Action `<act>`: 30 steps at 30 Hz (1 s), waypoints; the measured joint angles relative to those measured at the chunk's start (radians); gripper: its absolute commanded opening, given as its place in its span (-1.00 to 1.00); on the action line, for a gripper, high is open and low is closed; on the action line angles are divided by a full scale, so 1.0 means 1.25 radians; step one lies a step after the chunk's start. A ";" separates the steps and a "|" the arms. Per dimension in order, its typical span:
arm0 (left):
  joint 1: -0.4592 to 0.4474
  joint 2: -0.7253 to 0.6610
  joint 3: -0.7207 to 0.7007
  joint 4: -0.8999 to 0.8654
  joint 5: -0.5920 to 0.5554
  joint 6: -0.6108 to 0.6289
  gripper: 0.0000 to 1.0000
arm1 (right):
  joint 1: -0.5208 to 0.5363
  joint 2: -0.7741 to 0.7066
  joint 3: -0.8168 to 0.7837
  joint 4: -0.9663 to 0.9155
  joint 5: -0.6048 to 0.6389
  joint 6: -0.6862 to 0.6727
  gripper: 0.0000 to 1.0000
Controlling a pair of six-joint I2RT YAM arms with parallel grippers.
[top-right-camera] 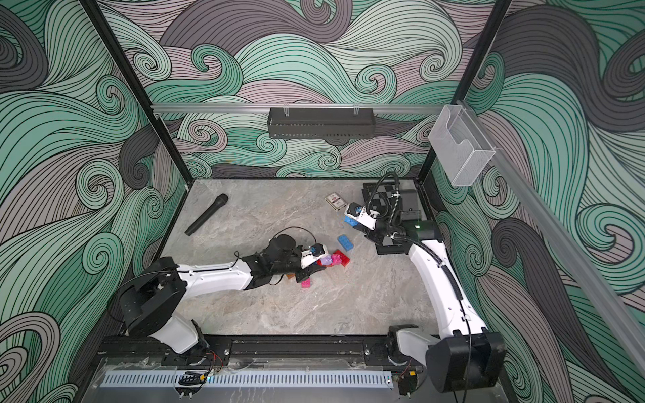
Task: Assemble the letter p with lego
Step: Pick up the lego brick from the center of the board, then assemble the lego brick with the lego brick.
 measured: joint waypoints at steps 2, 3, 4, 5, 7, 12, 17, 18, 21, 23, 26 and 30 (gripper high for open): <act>0.016 -0.019 -0.024 0.002 -0.005 -0.012 -1.00 | 0.015 0.013 -0.002 -0.029 -0.020 -0.029 -0.96; 0.022 -0.025 -0.035 0.001 -0.007 -0.017 -1.00 | 0.027 0.020 -0.002 -0.044 -0.029 -0.045 -0.96; 0.027 -0.030 -0.045 -0.002 -0.009 -0.021 -1.00 | 0.040 0.029 -0.002 -0.058 -0.036 -0.060 -0.96; 0.030 -0.034 -0.051 -0.006 -0.010 -0.026 -1.00 | 0.056 0.038 -0.002 -0.068 -0.038 -0.074 -0.97; 0.037 -0.046 -0.064 -0.020 -0.011 -0.034 -1.00 | 0.098 0.061 -0.002 -0.089 -0.037 -0.099 -0.98; 0.050 -0.078 -0.070 -0.052 -0.010 -0.046 -1.00 | 0.180 0.135 -0.004 -0.113 -0.036 -0.139 -0.99; 0.052 -0.089 -0.070 -0.082 0.007 -0.048 -1.00 | 0.209 0.185 -0.004 -0.115 -0.037 -0.156 -0.99; 0.052 -0.089 -0.070 -0.092 0.015 -0.048 -1.00 | 0.213 0.189 -0.004 -0.115 -0.039 -0.158 -0.99; 0.052 -0.089 -0.070 -0.106 0.036 -0.047 -1.00 | 0.219 0.197 -0.004 -0.115 -0.047 -0.164 -1.00; 0.052 -0.089 -0.070 -0.112 0.047 -0.046 -1.00 | 0.221 0.197 -0.005 -0.115 -0.053 -0.167 -1.00; 0.052 -0.087 -0.070 -0.116 0.059 -0.045 -1.00 | 0.222 0.197 -0.005 -0.116 -0.060 -0.171 -1.00; 0.052 -0.087 -0.070 -0.118 0.070 -0.045 -1.00 | 0.223 0.202 -0.005 -0.121 -0.073 -0.176 -1.00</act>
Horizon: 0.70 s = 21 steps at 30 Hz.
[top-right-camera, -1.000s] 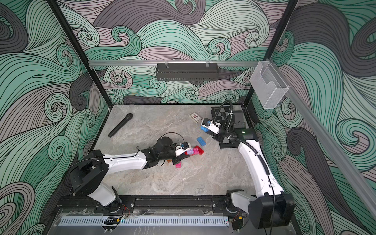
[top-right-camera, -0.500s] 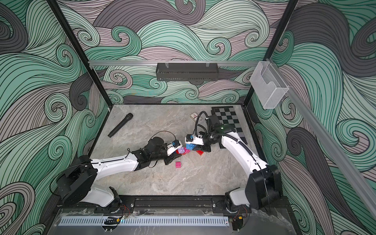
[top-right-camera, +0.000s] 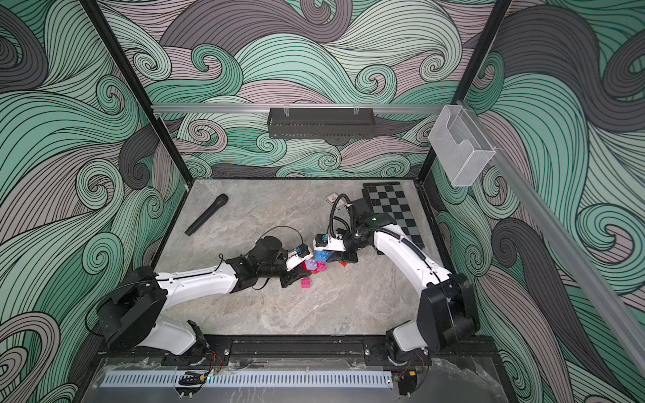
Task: Assemble the letter p with lego
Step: Assemble the lego brick with the lego brick.
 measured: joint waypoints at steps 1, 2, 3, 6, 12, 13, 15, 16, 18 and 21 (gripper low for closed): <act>0.000 0.000 0.000 0.000 0.001 0.000 -1.00 | 0.001 0.004 0.000 -0.004 -0.003 -0.001 -1.00; 0.000 0.000 0.000 0.000 0.002 0.000 -1.00 | 0.002 0.009 0.000 -0.009 -0.005 -0.003 -1.00; 0.000 0.000 0.000 0.001 0.002 0.000 -1.00 | 0.003 0.016 0.000 -0.016 -0.007 -0.004 -1.00; 0.000 0.000 0.000 0.002 0.004 0.001 -1.00 | 0.007 0.038 0.001 -0.038 -0.018 -0.008 -1.00; 0.000 0.000 0.000 0.005 0.009 0.009 -1.00 | 0.009 0.060 0.002 -0.062 -0.029 -0.016 -1.00; 0.000 0.000 0.000 0.005 0.012 0.011 -1.00 | 0.009 0.060 0.002 -0.064 -0.031 -0.018 -1.00; 0.000 0.000 0.000 0.005 0.016 0.013 -1.00 | 0.009 0.061 0.005 -0.066 -0.035 -0.021 -1.00; 0.000 0.000 0.000 0.005 0.018 0.014 -1.00 | 0.009 0.062 0.006 -0.067 -0.036 -0.022 -1.00; 0.000 0.000 0.000 0.005 0.022 0.015 -1.00 | 0.010 0.062 0.009 -0.067 -0.042 -0.024 -1.00; 0.000 0.000 0.000 0.005 0.026 0.015 -1.00 | 0.010 0.064 0.015 -0.068 -0.048 -0.027 -1.00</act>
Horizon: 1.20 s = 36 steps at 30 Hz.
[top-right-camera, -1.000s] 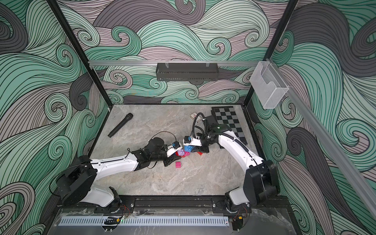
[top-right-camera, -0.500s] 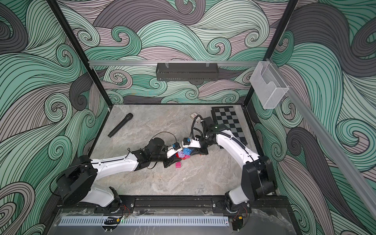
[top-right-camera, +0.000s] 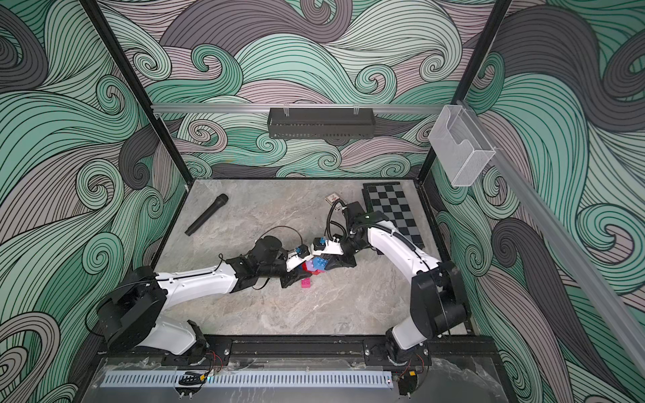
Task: Assemble the letter p with lego
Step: Assemble the lego brick with the lego brick.
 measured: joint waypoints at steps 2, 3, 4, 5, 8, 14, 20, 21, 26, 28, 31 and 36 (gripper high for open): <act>0.000 0.000 0.000 0.000 0.003 0.000 -1.00 | 0.000 0.003 0.005 0.000 -0.003 -0.002 -1.00; 0.000 0.000 0.000 0.000 0.005 0.000 -1.00 | 0.000 0.004 0.006 0.000 -0.005 -0.003 -1.00; 0.000 0.000 0.000 0.000 0.005 0.000 -1.00 | 0.000 0.006 0.006 0.000 -0.007 -0.005 -1.00; 0.000 0.000 0.000 0.000 0.006 0.000 -1.00 | 0.000 0.008 0.006 0.000 -0.008 -0.006 -1.00; 0.000 0.000 0.000 0.000 0.008 0.000 -1.00 | 0.000 0.013 0.006 0.000 -0.014 -0.010 -1.00; 0.000 0.001 0.000 0.000 0.009 0.001 -1.00 | 0.000 0.013 0.006 0.000 -0.021 -0.014 -1.00; 0.000 0.001 0.000 0.000 0.011 0.000 -1.00 | 0.000 0.016 0.006 0.000 -0.022 -0.015 -1.00; 0.000 0.001 0.000 0.000 0.011 0.000 -1.00 | 0.000 0.018 0.006 0.000 -0.023 -0.015 -1.00; 0.000 0.002 0.000 -0.001 0.011 0.001 -1.00 | 0.000 0.022 0.006 0.000 -0.025 -0.015 -1.00; 0.000 0.002 0.000 -0.001 0.011 0.001 -1.00 | 0.000 0.023 0.006 0.000 -0.025 -0.015 -1.00; 0.000 0.002 0.000 -0.002 0.011 0.000 -1.00 | 0.000 0.029 0.009 -0.001 -0.027 -0.015 -1.00; 0.003 0.006 0.000 -0.003 0.012 0.001 -1.00 | 0.000 0.042 0.018 -0.002 -0.026 -0.014 -1.00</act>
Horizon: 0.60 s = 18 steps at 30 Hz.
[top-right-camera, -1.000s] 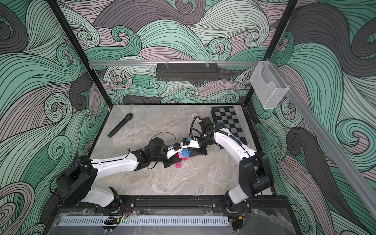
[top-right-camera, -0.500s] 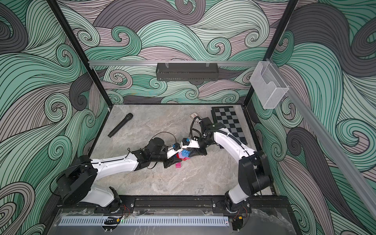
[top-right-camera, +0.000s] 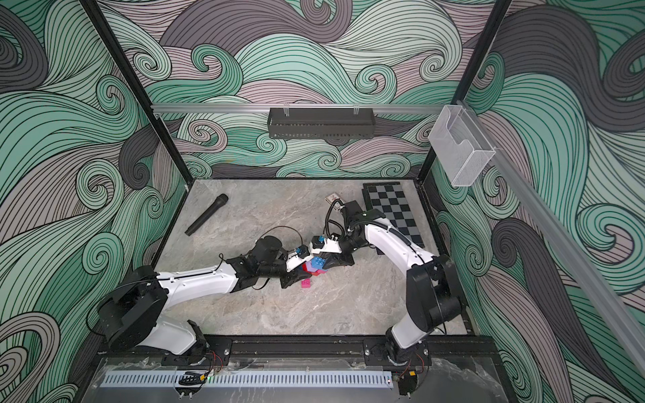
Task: Assemble the letter p with lego
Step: Assemble the lego brick with the lego brick.
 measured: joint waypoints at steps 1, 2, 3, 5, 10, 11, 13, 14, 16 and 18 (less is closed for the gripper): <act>0.000 0.000 0.000 0.000 0.000 0.000 -1.00 | 0.000 0.001 0.000 0.001 0.000 0.000 -1.00; 0.001 0.000 0.000 0.000 0.000 0.000 -1.00 | 0.000 0.002 0.001 0.001 -0.001 0.000 -1.00; 0.001 0.001 0.000 -0.001 0.000 0.000 -1.00 | 0.000 0.003 0.001 0.001 -0.001 0.000 -1.00; 0.001 0.001 0.000 -0.002 0.000 0.000 -1.00 | 0.000 0.005 0.001 0.001 -0.001 0.000 -1.00; 0.001 0.001 0.000 -0.003 0.000 0.000 -1.00 | 0.000 0.006 0.001 0.002 -0.002 0.000 -1.00; 0.001 0.001 0.000 -0.003 -0.001 0.000 -1.00 | 0.000 0.007 0.001 0.002 -0.002 0.000 -1.00; 0.001 0.001 0.000 -0.003 -0.001 0.000 -1.00 | 0.000 0.007 0.001 0.003 -0.002 0.000 -1.00; 0.001 0.001 0.000 -0.003 -0.001 0.000 -1.00 | 0.000 0.008 0.001 0.003 -0.002 0.000 -1.00; 0.001 0.001 0.000 -0.003 -0.001 0.000 -1.00 | 0.000 0.008 0.001 0.005 -0.002 0.000 -1.00; 0.002 0.001 0.000 -0.003 -0.001 0.000 -1.00 | 0.000 0.008 0.001 0.007 -0.002 0.000 -1.00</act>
